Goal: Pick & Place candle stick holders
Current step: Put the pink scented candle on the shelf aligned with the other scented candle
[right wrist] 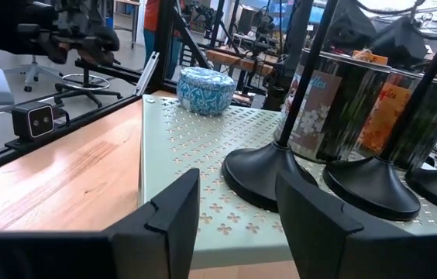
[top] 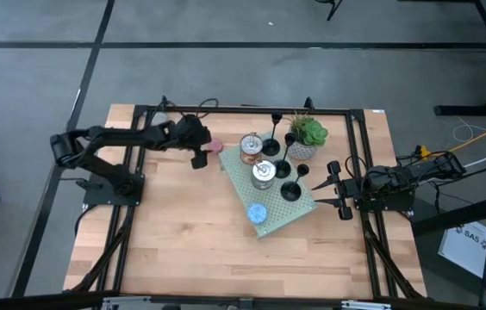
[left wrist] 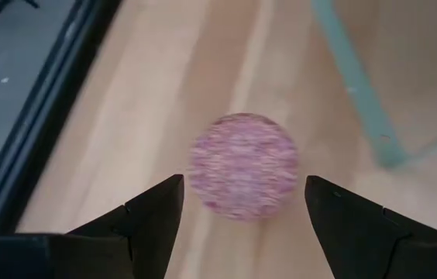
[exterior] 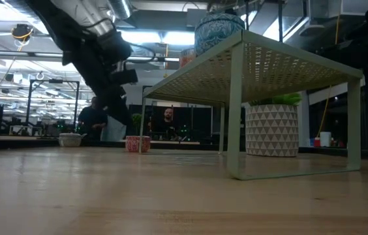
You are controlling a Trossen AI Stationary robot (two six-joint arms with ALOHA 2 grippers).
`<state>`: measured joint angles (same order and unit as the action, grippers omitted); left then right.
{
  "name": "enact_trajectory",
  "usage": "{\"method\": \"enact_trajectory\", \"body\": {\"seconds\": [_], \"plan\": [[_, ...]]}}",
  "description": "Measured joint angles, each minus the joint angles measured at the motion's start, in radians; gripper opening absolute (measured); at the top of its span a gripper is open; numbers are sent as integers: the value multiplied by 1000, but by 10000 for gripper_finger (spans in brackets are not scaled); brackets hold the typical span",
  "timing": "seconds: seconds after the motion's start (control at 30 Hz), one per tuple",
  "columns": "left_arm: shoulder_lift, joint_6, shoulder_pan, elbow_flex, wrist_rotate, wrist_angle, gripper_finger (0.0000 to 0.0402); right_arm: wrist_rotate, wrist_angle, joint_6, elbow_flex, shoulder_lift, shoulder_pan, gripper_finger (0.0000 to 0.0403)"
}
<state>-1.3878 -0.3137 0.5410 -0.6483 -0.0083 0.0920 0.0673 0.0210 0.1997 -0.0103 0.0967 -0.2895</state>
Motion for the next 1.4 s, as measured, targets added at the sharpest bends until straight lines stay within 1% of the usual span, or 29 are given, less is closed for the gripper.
{"method": "enact_trajectory", "body": {"seconds": [0.1, 0.23, 0.27, 0.4, 0.53, 0.67, 0.87, 1.1, 1.4], "plan": [[-23, -4, 39, 0, 9, -42, 265, 0, 0, 0, 0, 0, 0, 171], [-36, -4, 81, -1, 100, -103, 265, 0, 0, 0, 0, 0, 0, 172], [-38, -1, 88, -1, 108, -112, 265, 0, 0, 0, 0, 0, 0, 172], [-41, 65, 111, -1, 96, -125, 270, 0, 0, 0, 0, 0, 0, 172], [-41, 114, 132, -1, 102, -119, 284, 0, 0, 0, 0, 0, 0, 172], [-55, 118, 131, -2, 103, -119, 300, 0, 0, 0, 0, 0, 0, 172], [-101, 120, 97, -2, 105, -134, 318, 0, 0, 0, 0, 0, 0, 172], [-159, 138, 83, -2, 105, -203, 318, 0, 0, 0, 0, 0, 0, 172], [-220, 158, 83, -2, 123, -234, 318, 0, 0, 0, 0, 0, 0, 172]]}}
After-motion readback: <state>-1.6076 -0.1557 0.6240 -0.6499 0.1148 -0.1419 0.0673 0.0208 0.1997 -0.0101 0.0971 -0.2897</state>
